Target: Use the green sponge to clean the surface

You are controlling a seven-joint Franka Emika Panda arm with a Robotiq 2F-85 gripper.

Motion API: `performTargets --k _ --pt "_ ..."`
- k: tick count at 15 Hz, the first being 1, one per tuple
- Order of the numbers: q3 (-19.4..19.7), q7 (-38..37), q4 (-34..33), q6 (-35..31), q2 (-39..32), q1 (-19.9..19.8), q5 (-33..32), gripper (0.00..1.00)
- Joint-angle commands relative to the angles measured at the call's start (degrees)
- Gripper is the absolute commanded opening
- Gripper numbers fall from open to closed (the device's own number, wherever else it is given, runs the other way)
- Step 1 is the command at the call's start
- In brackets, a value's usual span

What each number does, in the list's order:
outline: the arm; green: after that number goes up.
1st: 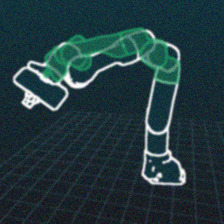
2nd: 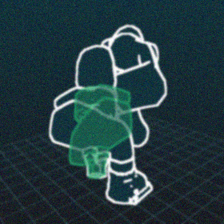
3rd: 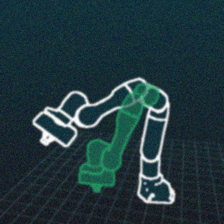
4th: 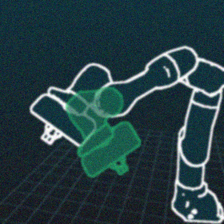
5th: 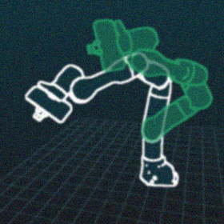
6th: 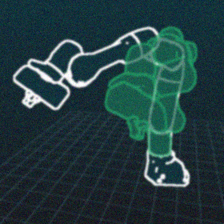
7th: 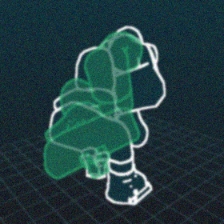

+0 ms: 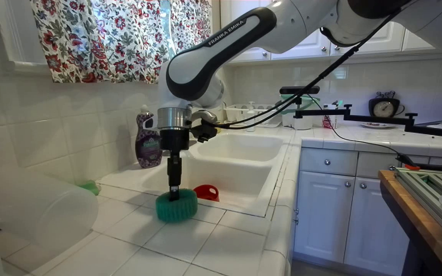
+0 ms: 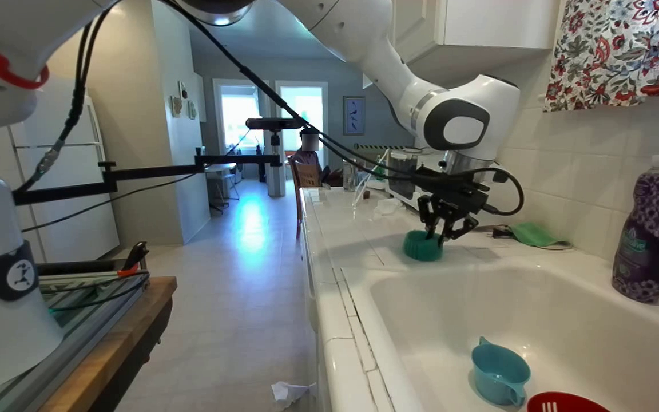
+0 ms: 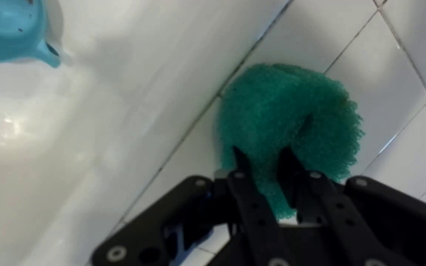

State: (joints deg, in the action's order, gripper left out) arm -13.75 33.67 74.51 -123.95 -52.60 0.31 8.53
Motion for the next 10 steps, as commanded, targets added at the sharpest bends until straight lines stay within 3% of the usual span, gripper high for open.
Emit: performTargets --k 1,4,10 --pt "1.57 -5.21 4.05 -2.81 1.91 -0.6 0.08 0.05" --pt "1.88 -7.29 3.33 -1.4 1.64 -0.33 -0.86 0.04" --pt "1.01 -5.01 -6.28 8.4 -3.67 4.03 -4.42 0.04"
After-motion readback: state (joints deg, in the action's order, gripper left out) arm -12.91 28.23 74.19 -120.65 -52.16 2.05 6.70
